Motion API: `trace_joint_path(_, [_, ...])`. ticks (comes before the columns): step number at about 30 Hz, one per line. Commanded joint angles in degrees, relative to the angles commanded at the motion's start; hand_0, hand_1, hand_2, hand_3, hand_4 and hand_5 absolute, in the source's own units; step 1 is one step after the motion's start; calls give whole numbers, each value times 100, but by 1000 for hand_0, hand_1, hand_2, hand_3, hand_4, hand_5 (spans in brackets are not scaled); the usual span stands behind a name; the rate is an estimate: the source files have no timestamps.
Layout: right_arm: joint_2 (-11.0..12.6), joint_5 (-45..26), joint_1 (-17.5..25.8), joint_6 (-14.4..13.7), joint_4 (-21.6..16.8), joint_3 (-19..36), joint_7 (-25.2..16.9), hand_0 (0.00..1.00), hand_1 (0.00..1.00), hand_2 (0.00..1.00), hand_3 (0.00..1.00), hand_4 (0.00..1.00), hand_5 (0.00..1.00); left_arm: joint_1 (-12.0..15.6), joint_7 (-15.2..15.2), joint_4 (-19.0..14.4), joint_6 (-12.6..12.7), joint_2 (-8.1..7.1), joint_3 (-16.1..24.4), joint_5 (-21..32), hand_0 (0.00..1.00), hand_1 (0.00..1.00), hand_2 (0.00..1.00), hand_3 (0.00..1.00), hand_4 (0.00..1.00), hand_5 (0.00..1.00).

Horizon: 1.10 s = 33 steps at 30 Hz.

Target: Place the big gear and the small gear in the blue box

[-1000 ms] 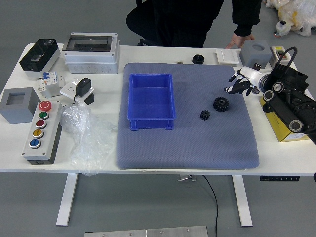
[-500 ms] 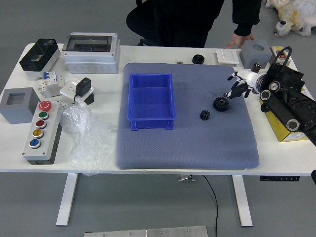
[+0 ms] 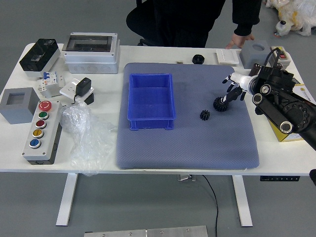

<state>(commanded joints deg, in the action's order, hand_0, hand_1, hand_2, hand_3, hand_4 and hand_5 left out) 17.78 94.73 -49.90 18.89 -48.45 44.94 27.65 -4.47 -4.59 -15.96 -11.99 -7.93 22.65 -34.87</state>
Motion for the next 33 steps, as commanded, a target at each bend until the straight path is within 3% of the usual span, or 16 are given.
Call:
trace_joint_path(2, [-5, 3, -5, 1, 11, -25, 0, 421, 515, 746, 913, 762, 200, 2, 0, 0, 0, 2, -13, 5, 866, 836, 833, 787, 606, 371])
trace_joint_path(3, [-8, 5, -7, 2, 17, -36, 0, 439, 542, 743, 849, 770, 197, 2, -1, 0, 0, 3, -18, 6, 866, 836, 833, 786, 606, 371])
trace_joint_path(8, [-24, 41, -1, -19, 34, -75, -14, 439, 542, 743, 849, 770, 197, -7, 0, 0, 0, 8, -34, 4, 866, 836, 833, 786, 606, 371])
trace_joint_path(9, [-27, 55, 2, -25, 33, -82, -17, 460, 559, 738, 799, 778, 184, -10, 0, -1, -1, 9, -37, 2, 866, 836, 833, 787, 606, 371])
trace_joint_path(33, [-96, 921, -13, -98, -110, -300, 20, 488, 562, 728, 820, 795, 172, -31, 0, 0, 0, 24, -70, 11, 866, 837, 833, 786, 606, 371])
